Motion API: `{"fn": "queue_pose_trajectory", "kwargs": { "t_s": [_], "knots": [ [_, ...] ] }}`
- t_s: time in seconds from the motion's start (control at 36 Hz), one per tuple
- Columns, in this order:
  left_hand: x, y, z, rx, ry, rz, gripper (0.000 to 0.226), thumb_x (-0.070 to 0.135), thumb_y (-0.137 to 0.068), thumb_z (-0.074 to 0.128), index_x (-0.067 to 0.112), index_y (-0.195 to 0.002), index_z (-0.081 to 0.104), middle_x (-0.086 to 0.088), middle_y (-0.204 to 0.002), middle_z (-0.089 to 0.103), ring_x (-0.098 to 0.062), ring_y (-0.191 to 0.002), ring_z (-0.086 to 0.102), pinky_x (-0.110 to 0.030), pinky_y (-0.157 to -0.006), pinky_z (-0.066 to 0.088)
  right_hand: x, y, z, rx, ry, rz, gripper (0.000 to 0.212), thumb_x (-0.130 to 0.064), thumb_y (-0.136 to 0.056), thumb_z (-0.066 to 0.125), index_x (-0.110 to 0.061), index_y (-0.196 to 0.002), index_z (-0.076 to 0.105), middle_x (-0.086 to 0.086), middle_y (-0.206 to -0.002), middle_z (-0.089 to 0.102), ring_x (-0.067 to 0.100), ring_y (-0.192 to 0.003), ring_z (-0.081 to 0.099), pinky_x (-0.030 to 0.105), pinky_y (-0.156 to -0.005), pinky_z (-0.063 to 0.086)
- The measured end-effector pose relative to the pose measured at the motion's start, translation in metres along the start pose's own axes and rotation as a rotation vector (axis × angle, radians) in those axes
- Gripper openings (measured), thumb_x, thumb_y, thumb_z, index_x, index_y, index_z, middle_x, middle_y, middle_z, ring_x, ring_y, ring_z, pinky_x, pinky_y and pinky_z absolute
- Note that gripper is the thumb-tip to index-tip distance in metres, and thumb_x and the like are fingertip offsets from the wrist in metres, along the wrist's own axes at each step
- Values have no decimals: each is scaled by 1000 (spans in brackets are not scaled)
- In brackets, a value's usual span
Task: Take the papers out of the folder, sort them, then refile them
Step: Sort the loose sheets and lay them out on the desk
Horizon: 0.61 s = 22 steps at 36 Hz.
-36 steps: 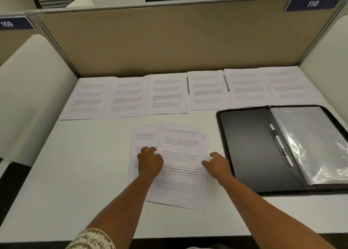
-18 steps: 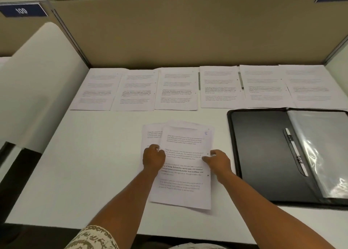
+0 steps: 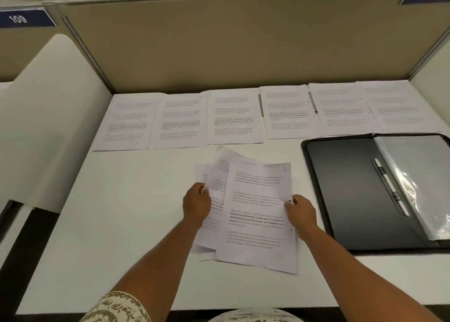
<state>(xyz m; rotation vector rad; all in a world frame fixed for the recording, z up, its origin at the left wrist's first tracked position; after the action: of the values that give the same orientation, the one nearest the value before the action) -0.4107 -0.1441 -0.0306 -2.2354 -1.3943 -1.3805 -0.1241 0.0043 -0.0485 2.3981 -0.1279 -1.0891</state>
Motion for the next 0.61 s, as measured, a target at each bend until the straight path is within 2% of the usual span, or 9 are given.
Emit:
{"fn": "queue_pose_trajectory", "kwargs": {
  "t_s": [0.06,0.14,0.19,0.25,0.33,0.39,0.47,0.53,0.61],
  "knots": [
    [-2,-2,-14,44,-17,16,19,16,-103,47,12,-113,63,2,-102,61,-19,-94,58,-28,-82,44,1,2,1,24,-13,3,18,-14,-101,49,-8,-88,60,9,-94,67,19,-74,59,28,-59,45],
    [-6,-7,-35,109,-10,39,21,14,-103,46,10,-113,63,1,-101,62,-20,-93,58,-27,-81,42,1,5,1,65,5,6,14,-13,-100,47,-10,-98,61,7,-100,66,21,-81,60,31,-67,48],
    [-9,-10,-49,143,-2,41,21,15,-103,45,10,-112,63,0,-102,63,-20,-92,58,-27,-80,42,-2,8,1,94,17,9,17,-13,-100,48,-11,-113,59,6,-105,64,24,-87,60,32,-72,48],
    [-13,-14,-63,179,8,34,22,16,-104,43,11,-114,62,-2,-105,64,-20,-93,58,-28,-80,44,-7,12,-1,145,49,-11,31,-15,-100,52,-11,-130,54,11,-118,62,30,-99,61,37,-81,51],
    [-21,-18,-88,257,42,19,24,18,-105,42,11,-118,61,-5,-111,64,-22,-96,59,-32,-84,49,-22,20,3,254,280,-144,49,-21,-96,60,-14,-143,47,18,-138,52,38,-122,52,50,-100,47],
    [-29,-20,-105,310,66,1,24,19,-105,42,11,-119,60,-8,-114,65,-26,-100,62,-36,-89,53,-35,32,15,285,444,-283,51,-22,-95,62,-16,-143,48,15,-141,50,36,-126,47,53,-102,42],
    [-44,-21,-123,366,121,-41,23,18,-105,41,11,-119,59,-6,-115,63,-22,-96,58,-32,-86,50,-46,47,46,210,525,-458,46,-19,-92,64,-16,-138,56,11,-141,52,34,-127,45,52,-102,39],
    [-54,-21,-134,402,163,-73,22,19,-105,42,13,-117,59,-6,-114,63,-23,-97,59,-33,-87,51,-49,55,67,132,526,-486,43,-18,-92,64,-16,-135,59,9,-140,53,32,-128,45,50,-104,39],
    [-67,-19,-144,441,229,-110,17,17,-104,44,16,-111,59,-5,-110,64,-28,-100,63,-40,-91,55,-59,63,89,14,404,-496,41,-17,-94,64,-15,-135,59,8,-138,56,30,-128,47,42,-107,38]
  ]
}}
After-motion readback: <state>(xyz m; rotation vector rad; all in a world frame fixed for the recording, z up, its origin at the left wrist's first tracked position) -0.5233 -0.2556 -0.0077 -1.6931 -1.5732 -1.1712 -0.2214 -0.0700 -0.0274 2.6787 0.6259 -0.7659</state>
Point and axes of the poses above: each hand's wrist, its own y-axis away from the middle knuckle, its own z-axis out of the palm, x = y × z, the point moved 7 cm from there along -y, towards the middle knuckle
